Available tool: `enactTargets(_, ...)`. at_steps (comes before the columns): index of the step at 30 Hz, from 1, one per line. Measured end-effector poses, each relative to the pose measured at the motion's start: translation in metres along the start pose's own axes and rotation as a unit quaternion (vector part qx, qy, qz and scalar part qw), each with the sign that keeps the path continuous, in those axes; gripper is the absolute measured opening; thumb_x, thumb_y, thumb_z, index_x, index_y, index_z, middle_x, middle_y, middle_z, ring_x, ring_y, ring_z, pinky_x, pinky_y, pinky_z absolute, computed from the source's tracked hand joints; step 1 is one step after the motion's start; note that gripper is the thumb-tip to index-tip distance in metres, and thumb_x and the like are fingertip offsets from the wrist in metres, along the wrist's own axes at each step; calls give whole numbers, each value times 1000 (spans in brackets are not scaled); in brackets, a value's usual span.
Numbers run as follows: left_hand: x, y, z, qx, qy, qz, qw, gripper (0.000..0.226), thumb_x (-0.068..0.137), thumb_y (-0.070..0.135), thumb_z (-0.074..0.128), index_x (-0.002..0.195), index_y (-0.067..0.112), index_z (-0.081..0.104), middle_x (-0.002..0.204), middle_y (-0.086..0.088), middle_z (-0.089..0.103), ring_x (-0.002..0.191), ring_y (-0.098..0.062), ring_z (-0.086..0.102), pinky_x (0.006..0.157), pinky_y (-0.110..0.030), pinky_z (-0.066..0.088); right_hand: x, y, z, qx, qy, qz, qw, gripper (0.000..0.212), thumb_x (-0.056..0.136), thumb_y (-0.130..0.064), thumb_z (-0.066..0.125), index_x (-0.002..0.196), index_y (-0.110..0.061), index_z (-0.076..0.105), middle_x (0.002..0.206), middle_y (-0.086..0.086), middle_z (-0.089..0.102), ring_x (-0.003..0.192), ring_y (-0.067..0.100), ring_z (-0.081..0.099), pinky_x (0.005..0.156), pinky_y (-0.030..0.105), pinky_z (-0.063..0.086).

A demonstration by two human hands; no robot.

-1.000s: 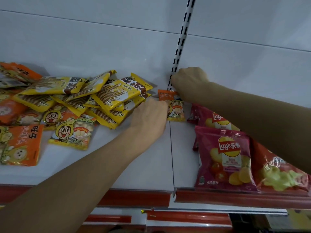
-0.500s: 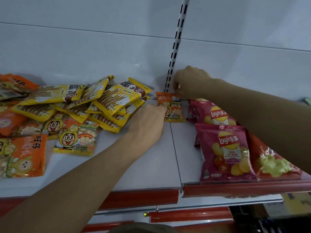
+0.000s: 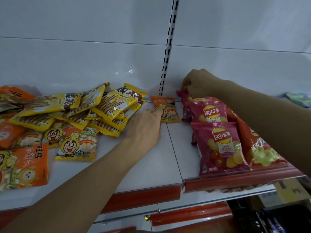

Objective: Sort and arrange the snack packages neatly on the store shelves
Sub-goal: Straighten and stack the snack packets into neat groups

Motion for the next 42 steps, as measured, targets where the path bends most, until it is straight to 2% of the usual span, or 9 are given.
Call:
enactTargets(5,-6,4,-10,-26,-5,21,999,25,96,21,59,120,17,57,97,-8,63,91,-31,64,72,-43,55,-4,3,5,7,-3,10,1000,36,89,-5,49,111,-15,75,113,5,74,102,26,66,93,38,56)
enactTargets(9,-21,-1,-57,-103,64,47,992,16,95,22,61,110,19,65,77,9,57,74,-13,58,66,-34,53,-10,-24,-5,22,59,-20,998,30,93,-13,50,113,-19,72,113,4,72,96,26,66,85,39,57)
enactTargets(13,-48,-42,-110,-91,141,24,986,4,91,20,64,93,20,67,65,16,43,66,-11,48,63,-37,47,-13,-86,7,153,46,-23,987,41,102,-47,47,132,-20,56,112,4,68,91,24,60,79,35,48)
enactTargets(17,-86,-99,-134,-56,157,-34,985,7,91,20,63,97,21,67,82,13,53,77,-12,54,67,-37,50,-18,-129,33,259,-31,31,965,77,93,-70,47,151,-25,26,115,12,64,88,31,67,74,44,60)
enactTargets(21,-132,-155,-140,6,171,-110,979,28,92,29,63,119,22,65,113,1,56,108,-24,54,88,-46,49,-24,-164,54,382,-37,41,923,86,84,-66,65,152,-34,22,129,9,52,98,28,66,63,42,64)
enactTargets(26,-157,-203,-117,70,75,-190,976,64,93,47,58,150,28,37,146,-5,40,138,-29,35,109,-58,35,-15,-199,70,429,19,55,901,92,69,-68,77,144,-35,36,130,4,44,109,28,62,84,48,61)
enactTargets(30,-163,-226,-122,53,76,-180,979,60,91,45,58,147,31,42,146,-2,42,138,-28,35,108,-58,35,-14,-218,70,427,39,67,901,86,75,-62,78,145,-33,37,133,2,40,114,22,55,101,47,52)
enactTargets(35,-163,-248,-129,67,59,-169,982,56,92,47,57,145,33,44,142,1,41,137,-25,36,104,-55,35,-16,-235,67,418,53,86,903,84,76,-64,76,145,-31,39,131,-1,39,106,19,52,101,45,51)
enactTargets(42,-157,-266,-147,39,77,-202,976,43,93,43,59,134,32,52,132,1,47,129,-27,43,105,-58,32,-20,-261,64,417,78,76,902,85,82,-67,68,150,-31,33,148,4,34,121,21,51,105,44,48)
Point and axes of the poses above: each hand's wrist, its own x-axis towards the middle knuckle, its own z-axis out of the palm, y = z × x, the point moved 8 cm from there along x, towards the middle knuckle
